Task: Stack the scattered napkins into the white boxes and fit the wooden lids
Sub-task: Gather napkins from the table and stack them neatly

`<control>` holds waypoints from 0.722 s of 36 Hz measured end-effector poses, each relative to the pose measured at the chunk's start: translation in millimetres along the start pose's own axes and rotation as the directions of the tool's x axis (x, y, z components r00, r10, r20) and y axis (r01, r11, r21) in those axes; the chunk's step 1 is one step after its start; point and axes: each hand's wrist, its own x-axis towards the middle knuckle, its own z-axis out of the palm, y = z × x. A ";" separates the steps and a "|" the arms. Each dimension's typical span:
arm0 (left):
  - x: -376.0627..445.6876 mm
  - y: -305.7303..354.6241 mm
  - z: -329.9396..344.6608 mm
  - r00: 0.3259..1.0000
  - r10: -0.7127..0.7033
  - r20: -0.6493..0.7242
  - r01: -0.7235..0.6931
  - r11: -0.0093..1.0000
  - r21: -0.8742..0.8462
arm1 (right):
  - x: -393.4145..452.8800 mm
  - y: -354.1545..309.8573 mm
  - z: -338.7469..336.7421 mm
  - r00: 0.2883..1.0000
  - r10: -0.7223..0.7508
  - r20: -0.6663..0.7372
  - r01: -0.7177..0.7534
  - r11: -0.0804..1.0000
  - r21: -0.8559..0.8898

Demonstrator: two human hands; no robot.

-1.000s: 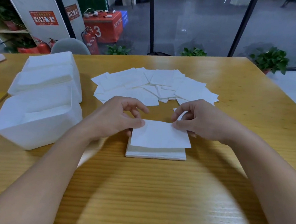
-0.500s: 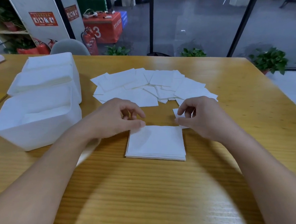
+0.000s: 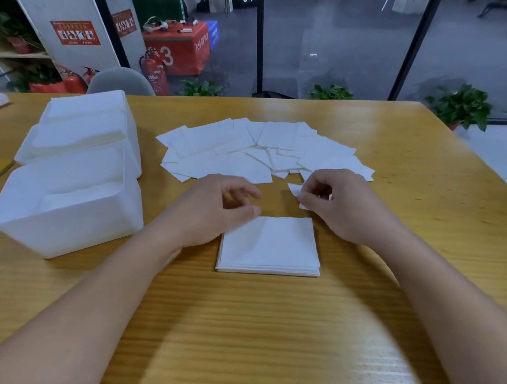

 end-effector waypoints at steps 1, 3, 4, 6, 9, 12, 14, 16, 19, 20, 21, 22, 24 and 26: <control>0.8 0.8 1.8 0.999 0.007 -0.049 -0.008 1.000 -0.025 | -0.3 -2.7 1.7 1.000 -0.027 -0.014 0.027 0.999 0.045; 0.8 4.0 4.2 0.997 0.022 -0.079 -0.031 0.992 -0.125 | -2.0 -9.8 6.5 0.996 -0.077 -0.037 0.081 0.986 0.143; 0.4 6.2 5.3 0.997 0.031 -0.067 -0.043 0.982 -0.182 | -3.4 -13.4 9.6 0.994 -0.100 -0.043 0.106 0.978 0.182; -1.2 11.1 7.8 0.998 0.054 -0.039 -0.063 0.966 -0.251 | -5.8 -18.9 16.5 0.988 -0.146 -0.045 0.153 0.963 0.222; -2.3 15.8 10.7 0.998 0.056 -0.032 -0.063 0.959 -0.276 | -8.9 -22.8 22.5 0.977 -0.213 -0.024 0.212 0.948 0.239; -3.3 16.9 9.5 0.997 0.035 -0.062 -0.052 0.951 -0.305 | -11.3 -24.4 21.1 0.972 -0.236 -0.012 0.231 0.938 0.260; -2.8 15.8 7.8 0.991 0.018 -0.134 -0.059 0.948 -0.313 | -11.4 -24.3 19.3 0.972 -0.232 -0.041 0.234 0.934 0.269; -1.2 12.2 7.1 0.978 0.020 -0.210 -0.092 0.935 -0.343 | -9.1 -21.5 18.2 0.973 -0.208 -0.105 0.228 0.942 0.246; 0.0 10.8 6.5 0.949 0.042 -0.311 -0.172 0.897 -0.407 | -7.2 -17.8 14.3 0.961 -0.226 -0.162 0.243 0.966 0.091; 0.2 11.3 5.5 0.941 0.042 -0.336 -0.190 0.888 -0.419 | -7.8 -18.1 13.2 0.962 -0.231 -0.149 0.241 0.969 0.056; 0.6 11.7 4.5 0.935 0.043 -0.351 -0.201 0.881 -0.429 | -8.9 -19.3 12.4 0.968 -0.215 -0.128 0.223 0.973 0.055; 0.6 12.3 3.8 0.934 0.042 -0.356 -0.207 0.873 -0.441 | -9.5 -20.0 12.1 0.976 -0.188 -0.110 0.197 0.977 0.079; 0.9 12.7 3.3 0.939 0.023 -0.344 -0.203 0.843 -0.498 | -9.5 -20.2 13.4 0.983 -0.148 -0.104 0.163 0.974 0.154; 0.4 12.7 3.2 0.949 0.003 -0.314 -0.188 0.807 -0.560 | -9.2 -21.2 13.2 0.982 -0.128 -0.138 0.154 0.969 0.195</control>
